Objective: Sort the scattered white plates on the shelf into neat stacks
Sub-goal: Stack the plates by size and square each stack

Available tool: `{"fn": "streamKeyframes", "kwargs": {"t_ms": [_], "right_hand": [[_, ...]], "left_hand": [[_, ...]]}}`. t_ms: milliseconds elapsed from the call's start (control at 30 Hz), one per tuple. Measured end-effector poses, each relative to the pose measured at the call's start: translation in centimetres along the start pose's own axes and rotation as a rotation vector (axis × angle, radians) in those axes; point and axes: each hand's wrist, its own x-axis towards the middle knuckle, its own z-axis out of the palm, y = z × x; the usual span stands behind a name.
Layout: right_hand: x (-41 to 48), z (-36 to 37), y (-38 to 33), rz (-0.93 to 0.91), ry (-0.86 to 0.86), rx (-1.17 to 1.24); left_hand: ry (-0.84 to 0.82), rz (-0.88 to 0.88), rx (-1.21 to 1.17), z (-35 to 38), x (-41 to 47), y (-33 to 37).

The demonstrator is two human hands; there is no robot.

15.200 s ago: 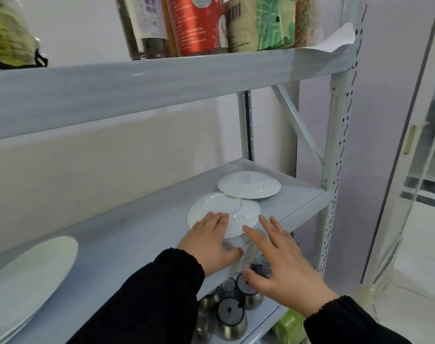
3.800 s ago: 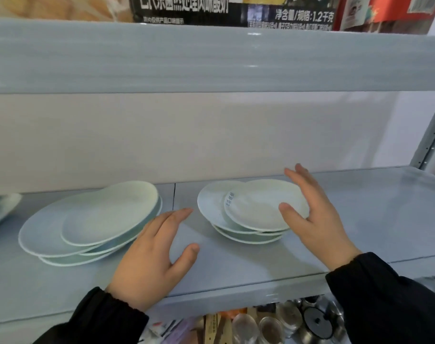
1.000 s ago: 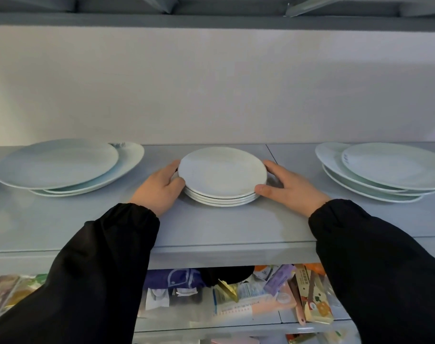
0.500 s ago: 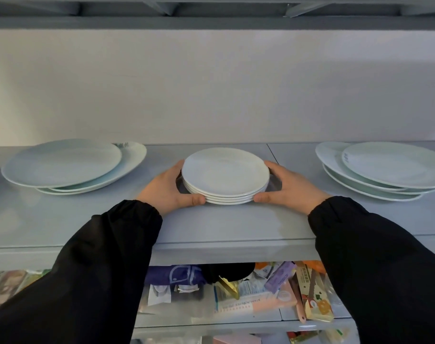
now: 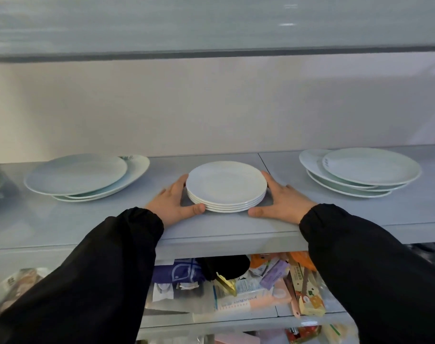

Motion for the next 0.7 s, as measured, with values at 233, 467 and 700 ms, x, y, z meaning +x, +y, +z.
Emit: {"fn": "streamKeyframes", "kwargs": {"t_ms": [233, 467, 700], "right_hand": [[-2.3, 0.2, -0.1, -0.004, 0.002, -0.013], [-2.5, 0.7, 0.8, -0.034, 0.046, 0.082], [-2.8, 0.4, 0.4, -0.077, 0.078, 0.156]], "left_hand": [[0.005, 0.030, 0.108, 0.7, -1.9, 0.4], [0.050, 0.020, -0.129, 0.3, -2.8, -0.3], [0.029, 0.065, -0.132, 0.0, -2.7, 0.4]]}}
